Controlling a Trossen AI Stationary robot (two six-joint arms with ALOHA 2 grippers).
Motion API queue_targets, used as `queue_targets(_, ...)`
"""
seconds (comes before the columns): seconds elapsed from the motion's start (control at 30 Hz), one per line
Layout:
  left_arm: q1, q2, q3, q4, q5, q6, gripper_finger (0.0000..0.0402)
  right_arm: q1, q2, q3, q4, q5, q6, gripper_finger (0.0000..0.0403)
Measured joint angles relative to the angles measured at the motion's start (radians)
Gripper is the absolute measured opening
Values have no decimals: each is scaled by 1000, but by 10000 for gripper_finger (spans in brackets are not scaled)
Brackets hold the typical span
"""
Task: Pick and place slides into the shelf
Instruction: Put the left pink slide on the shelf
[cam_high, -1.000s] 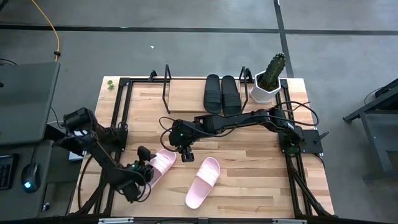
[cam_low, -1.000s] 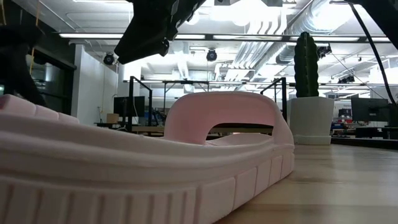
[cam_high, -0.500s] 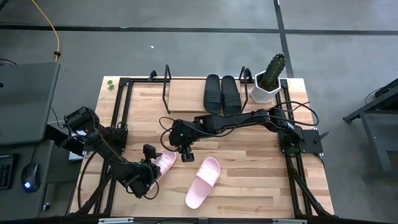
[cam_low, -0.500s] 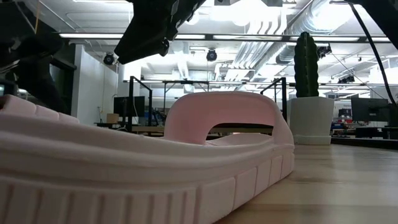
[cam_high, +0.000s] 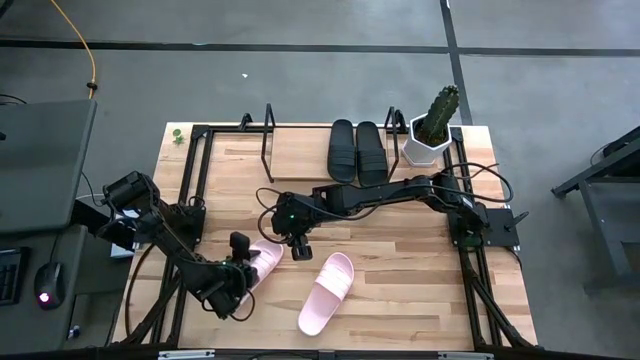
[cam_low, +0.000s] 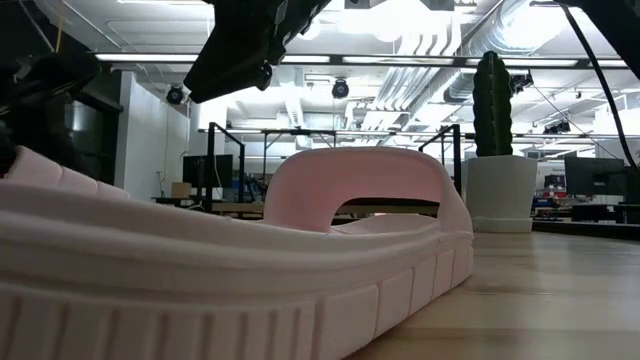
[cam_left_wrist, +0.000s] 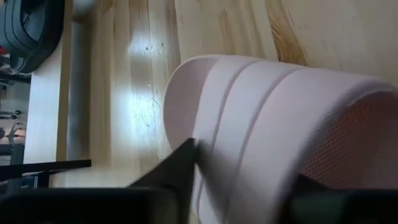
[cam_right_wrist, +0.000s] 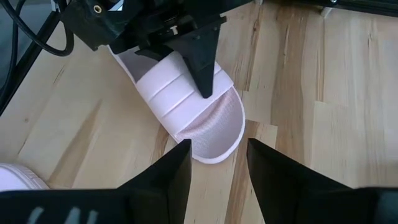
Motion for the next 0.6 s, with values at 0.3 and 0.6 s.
queue_targets(0.3,0,0,0,0,7,1,31,0,0,0,0,0,0,146)
queue_targets(0.6,0,0,0,-3,-2,0,19,0,0,0,-3,0,0,146)
